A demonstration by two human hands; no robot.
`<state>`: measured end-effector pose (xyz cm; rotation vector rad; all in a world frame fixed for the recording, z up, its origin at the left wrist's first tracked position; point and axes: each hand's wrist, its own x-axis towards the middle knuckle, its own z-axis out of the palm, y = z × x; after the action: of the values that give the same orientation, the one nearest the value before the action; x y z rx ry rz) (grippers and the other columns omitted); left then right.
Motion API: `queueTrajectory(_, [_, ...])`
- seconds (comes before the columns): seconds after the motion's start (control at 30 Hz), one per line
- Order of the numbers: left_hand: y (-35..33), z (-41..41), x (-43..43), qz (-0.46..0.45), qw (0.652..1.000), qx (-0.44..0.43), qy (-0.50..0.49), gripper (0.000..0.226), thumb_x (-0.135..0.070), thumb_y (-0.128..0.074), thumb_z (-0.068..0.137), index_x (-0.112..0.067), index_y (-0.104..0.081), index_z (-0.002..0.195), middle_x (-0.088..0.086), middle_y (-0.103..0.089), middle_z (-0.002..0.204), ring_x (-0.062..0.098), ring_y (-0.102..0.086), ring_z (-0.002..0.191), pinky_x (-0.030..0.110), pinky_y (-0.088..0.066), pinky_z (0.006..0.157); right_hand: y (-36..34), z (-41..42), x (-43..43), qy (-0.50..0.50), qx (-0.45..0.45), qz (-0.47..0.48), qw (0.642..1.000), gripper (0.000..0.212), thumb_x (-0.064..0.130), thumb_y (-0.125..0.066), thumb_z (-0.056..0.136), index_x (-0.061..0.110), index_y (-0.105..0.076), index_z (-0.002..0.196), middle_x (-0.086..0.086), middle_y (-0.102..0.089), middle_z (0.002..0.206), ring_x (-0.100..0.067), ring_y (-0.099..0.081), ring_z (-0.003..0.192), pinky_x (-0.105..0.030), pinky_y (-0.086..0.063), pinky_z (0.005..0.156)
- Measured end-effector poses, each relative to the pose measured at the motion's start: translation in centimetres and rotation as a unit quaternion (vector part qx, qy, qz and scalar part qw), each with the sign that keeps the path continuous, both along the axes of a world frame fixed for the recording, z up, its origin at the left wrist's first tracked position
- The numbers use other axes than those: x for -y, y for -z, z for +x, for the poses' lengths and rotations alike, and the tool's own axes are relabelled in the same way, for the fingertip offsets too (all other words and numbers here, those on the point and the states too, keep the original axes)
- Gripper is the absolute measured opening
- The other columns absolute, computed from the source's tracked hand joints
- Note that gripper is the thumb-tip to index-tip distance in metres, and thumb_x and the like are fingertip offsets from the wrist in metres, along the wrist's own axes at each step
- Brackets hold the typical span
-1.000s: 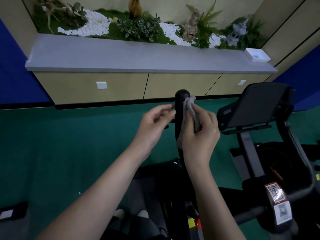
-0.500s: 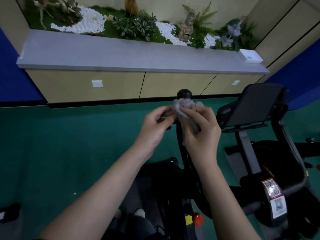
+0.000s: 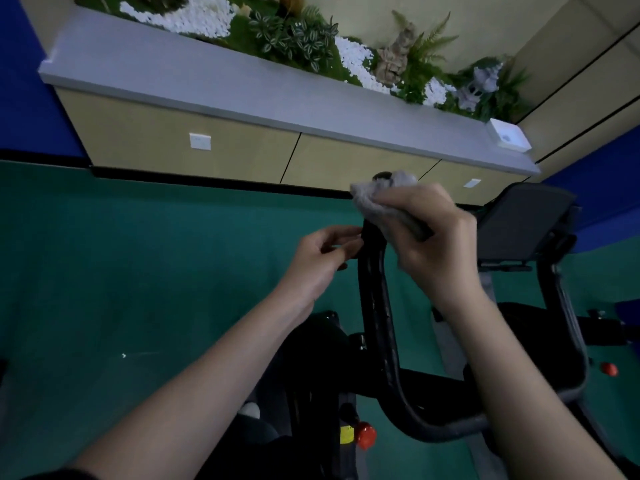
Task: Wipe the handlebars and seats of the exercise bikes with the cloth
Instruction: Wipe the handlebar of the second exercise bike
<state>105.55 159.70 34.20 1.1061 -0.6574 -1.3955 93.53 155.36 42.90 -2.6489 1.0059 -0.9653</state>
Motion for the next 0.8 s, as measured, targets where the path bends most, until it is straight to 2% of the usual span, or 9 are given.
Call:
queueTrajectory(0.07, [0.2,-0.1,-0.1,0.010,1.000,-0.016,-0.004,0.011,-0.016,-0.064,0.090,-0.023,-0.068,0.098,-0.001,-0.069,0.097,0.011,-0.065,0.091,0.026,-0.049,0.079,-0.7,0.7,0.9,-0.042,-0.053,-0.034,0.997,0.013,0.001,-0.069,0.084,0.002,-0.074,0.096,-0.005,-0.071,0.098,-0.025,-0.059,0.101,-0.028,-0.048,0.089])
queueTrajectory(0.13, [0.4,-0.2,-0.3,0.012,1.000,-0.019,-0.006,0.011,-0.018,-0.064,0.090,-0.023,-0.068,0.099,0.000,-0.070,0.099,0.012,-0.066,0.092,0.026,-0.049,0.080,-0.6,1.1,1.3,-0.066,-0.110,-0.037,0.991,0.014,-0.005,-0.067,0.083,-0.001,-0.073,0.095,-0.010,-0.071,0.098,-0.029,-0.059,0.106,-0.034,-0.049,0.090])
queueTrajectory(0.23, [0.8,-0.3,-0.6,0.010,1.000,-0.022,-0.013,0.012,-0.017,-0.063,0.090,-0.023,-0.067,0.099,-0.001,-0.070,0.097,0.007,-0.066,0.088,0.027,-0.050,0.081,-0.3,0.8,1.1,-0.125,-0.167,-0.002,0.978,0.017,-0.011,-0.067,0.080,-0.003,-0.073,0.094,-0.012,-0.072,0.094,-0.029,-0.063,0.099,-0.039,-0.052,0.087])
queueTrajectory(0.3, [1.1,-0.5,-0.9,0.010,0.999,-0.032,-0.017,0.013,-0.016,-0.062,0.091,-0.023,-0.067,0.100,-0.003,-0.070,0.094,0.007,-0.066,0.087,0.028,-0.049,0.081,-0.6,0.6,1.3,-0.161,-0.171,0.036,0.971,0.019,-0.011,-0.067,0.080,-0.002,-0.073,0.095,-0.010,-0.072,0.095,-0.027,-0.064,0.097,-0.038,-0.052,0.087])
queueTrajectory(0.37, [1.4,-0.7,-1.3,0.011,0.999,-0.045,-0.021,0.012,-0.018,-0.063,0.090,-0.025,-0.068,0.098,-0.003,-0.070,0.095,0.009,-0.066,0.090,0.024,-0.048,0.078,-1.3,0.7,1.8,-0.171,-0.142,0.057,0.973,0.014,-0.002,-0.066,0.086,0.002,-0.073,0.098,-0.004,-0.071,0.100,-0.023,-0.063,0.100,-0.034,-0.049,0.091])
queueTrajectory(0.43, [1.6,-1.0,-1.6,0.015,0.998,-0.060,-0.026,0.011,-0.020,-0.064,0.089,-0.026,-0.069,0.097,-0.004,-0.071,0.094,0.009,-0.066,0.091,0.022,-0.047,0.077,-1.3,0.9,1.9,-0.178,-0.160,0.034,0.970,0.013,0.001,-0.065,0.088,0.002,-0.072,0.099,-0.003,-0.070,0.101,-0.024,-0.062,0.101,-0.033,-0.047,0.093])
queueTrajectory(0.57, [2.1,-1.7,-2.3,0.016,0.996,-0.086,-0.034,0.012,-0.016,-0.064,0.089,-0.025,-0.069,0.096,-0.008,-0.071,0.087,0.007,-0.065,0.085,0.022,-0.045,0.074,-0.2,0.6,1.4,-0.216,-0.267,0.038,0.938,0.018,-0.006,-0.063,0.087,0.002,-0.073,0.100,-0.009,-0.072,0.097,-0.027,-0.061,0.101,-0.027,-0.044,0.096])
queueTrajectory(0.7, [2.4,-2.2,-2.9,0.022,0.995,-0.093,-0.036,0.016,-0.017,-0.063,0.090,-0.020,-0.070,0.104,-0.003,-0.072,0.096,0.008,-0.065,0.092,0.021,-0.044,0.075,-0.7,0.7,2.0,-0.206,-0.234,0.026,0.950,0.015,0.000,-0.063,0.090,0.001,-0.072,0.101,-0.010,-0.071,0.096,-0.030,-0.061,0.099,-0.032,-0.047,0.094])
queueTrajectory(0.8, [2.4,-2.5,-3.0,0.023,0.994,-0.096,-0.051,0.014,-0.014,-0.064,0.089,-0.017,-0.069,0.102,0.001,-0.070,0.093,0.010,-0.065,0.088,0.024,-0.045,0.076,0.5,0.2,1.1,-0.233,-0.258,0.013,0.938,0.017,0.000,-0.057,0.091,-0.001,-0.072,0.096,-0.011,-0.071,0.090,-0.031,-0.061,0.094,-0.028,-0.043,0.096])
